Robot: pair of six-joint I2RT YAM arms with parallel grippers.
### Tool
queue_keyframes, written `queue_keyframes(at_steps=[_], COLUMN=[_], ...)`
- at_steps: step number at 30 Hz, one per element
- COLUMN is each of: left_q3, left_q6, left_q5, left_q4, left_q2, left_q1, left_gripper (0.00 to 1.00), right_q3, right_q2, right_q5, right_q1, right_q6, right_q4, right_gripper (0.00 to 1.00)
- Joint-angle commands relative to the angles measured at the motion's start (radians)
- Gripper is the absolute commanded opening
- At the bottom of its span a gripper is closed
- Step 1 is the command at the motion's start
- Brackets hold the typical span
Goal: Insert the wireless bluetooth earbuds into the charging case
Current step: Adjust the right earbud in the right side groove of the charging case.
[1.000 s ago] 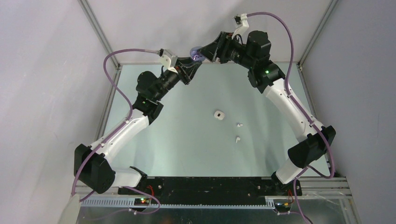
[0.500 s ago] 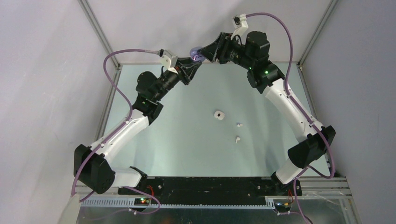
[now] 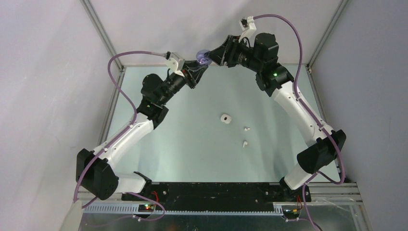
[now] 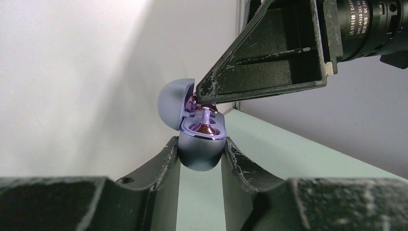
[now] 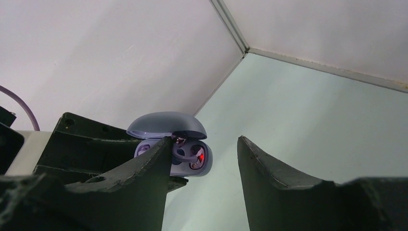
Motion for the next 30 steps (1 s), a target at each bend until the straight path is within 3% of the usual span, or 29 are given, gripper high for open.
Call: queue_keyframes(at_steps=[1,4,9,11,13,15,19,23,30], left_q3=[0.004,0.004,-0.007,-0.015,-0.021,-0.023,-0.014,-0.007,-0.021], left_q6=[0.03,0.035,0.044,0.045,0.062,0.109,0.227,0.306,0.319], left_q5=[-0.023,-0.006,0.142,0.238,0.353,0.457,0.582,0.622,0.614], left_q4=[0.05,0.041,0.009,-0.007,-0.029,-0.065,-0.226,-0.321,-0.32], left_q2=[-0.035,-0.033,-0.035,-0.037,-0.036,-0.037,-0.053,-0.072,-0.088], left_q1=[-0.006,-0.004,0.041,0.069,0.097,0.122,0.153,0.16,0.16], left_gripper=[0.0,0.0,0.0,0.0,0.0,0.0,0.0,0.0,0.0], right_q3=[-0.017,-0.034,0.015,0.018,0.017,0.017,0.009,-0.01,-0.063], right_q2=[-0.051,-0.065,-0.073,-0.076,-0.08,-0.096,-0.137,-0.173,-0.199], right_q5=[-0.036,-0.209,-0.503,-0.602,-0.702,-0.761,-0.735,-0.643,-0.447], right_q1=[-0.025,-0.056,-0.166,-0.2,-0.215,-0.213,-0.169,-0.09,0.043], right_q6=[-0.048,-0.073,-0.157,-0.207,-0.345,-0.523,-0.86,-1.106,-1.347], right_q4=[0.012,0.096,0.133,0.115,0.06,-0.043,-0.246,-0.376,-0.456], right_gripper=[0.58,0.7,0.71,0.62,0.38,0.29,0.22,0.22,0.16])
